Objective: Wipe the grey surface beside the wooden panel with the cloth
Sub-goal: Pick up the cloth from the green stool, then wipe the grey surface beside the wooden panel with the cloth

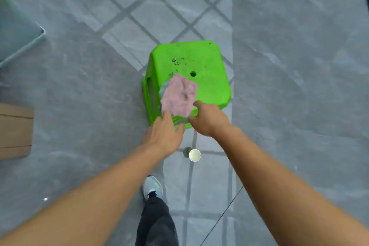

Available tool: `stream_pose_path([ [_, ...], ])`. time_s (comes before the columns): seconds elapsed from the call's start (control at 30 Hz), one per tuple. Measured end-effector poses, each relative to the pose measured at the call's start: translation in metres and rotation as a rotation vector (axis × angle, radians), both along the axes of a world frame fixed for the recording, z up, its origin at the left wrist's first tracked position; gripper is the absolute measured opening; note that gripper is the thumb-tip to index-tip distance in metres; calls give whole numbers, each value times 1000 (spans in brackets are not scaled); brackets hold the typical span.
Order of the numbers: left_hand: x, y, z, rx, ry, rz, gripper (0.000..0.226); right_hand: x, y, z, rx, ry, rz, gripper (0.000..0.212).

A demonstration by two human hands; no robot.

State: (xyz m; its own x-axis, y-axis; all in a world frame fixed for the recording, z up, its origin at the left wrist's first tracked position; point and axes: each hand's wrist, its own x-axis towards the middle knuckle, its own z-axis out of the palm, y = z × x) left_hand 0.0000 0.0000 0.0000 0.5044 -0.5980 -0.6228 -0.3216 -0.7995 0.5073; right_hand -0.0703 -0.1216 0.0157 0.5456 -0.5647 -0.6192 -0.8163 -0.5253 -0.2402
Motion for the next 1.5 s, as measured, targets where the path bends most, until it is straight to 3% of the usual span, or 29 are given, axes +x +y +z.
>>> stream_pose_path([
  [0.17, 46, -68, -96, -113, -176, 277, 73, 51, -52, -102, -26, -209, -300, 67],
  [0.23, 55, -73, -126, -129, -93, 267, 81, 54, -45, -132, -25, -239, -371, 73],
  [0.33, 67, -75, -150, -254, -40, 304, 82, 46, -35, -155, -132, -432, -490, 73],
  [0.43, 83, -63, -160, -338, 56, 388, 80, 42, -25, -164, -202, -537, -483, 68],
  [0.5, 92, -44, -163, -373, 318, 520, 73, 47, -14, -164, -209, -529, -412, 65],
  [0.57, 98, -12, -171, -382, 560, 653, 53, 61, 8, -164, -219, -546, -280, 61],
  [0.67, 103, 55, -199, -310, 660, 764, 28, 87, 67, -177, -122, -598, 45, 54],
  [0.8, 87, 161, -261, -202, 790, 1095, 28, 105, 160, -245, 168, -407, 299, 41],
  [0.9, 71, 231, -320, -150, 811, 1298, 29, 109, 208, -317, 232, -233, 402, 41],
  [1.13, 109, 321, -456, -244, 377, 1296, 34, 175, 292, -455, 208, -200, 597, 32],
  [1.2, 148, 340, -488, -359, 257, 1296, 36, 227, 312, -484, 148, -313, 622, 31],
  [1.33, 242, 378, -543, -496, 89, 1375, 19, 346, 344, -532, 73, -635, 645, 39],
  [1.43, 280, 413, -577, -358, -228, 1419, 15, 411, 369, -573, 15, -594, 779, 60],
  [1.5, 274, 446, -601, -99, -573, 1275, 41, 432, 393, -605, -55, -437, 942, 77],
])
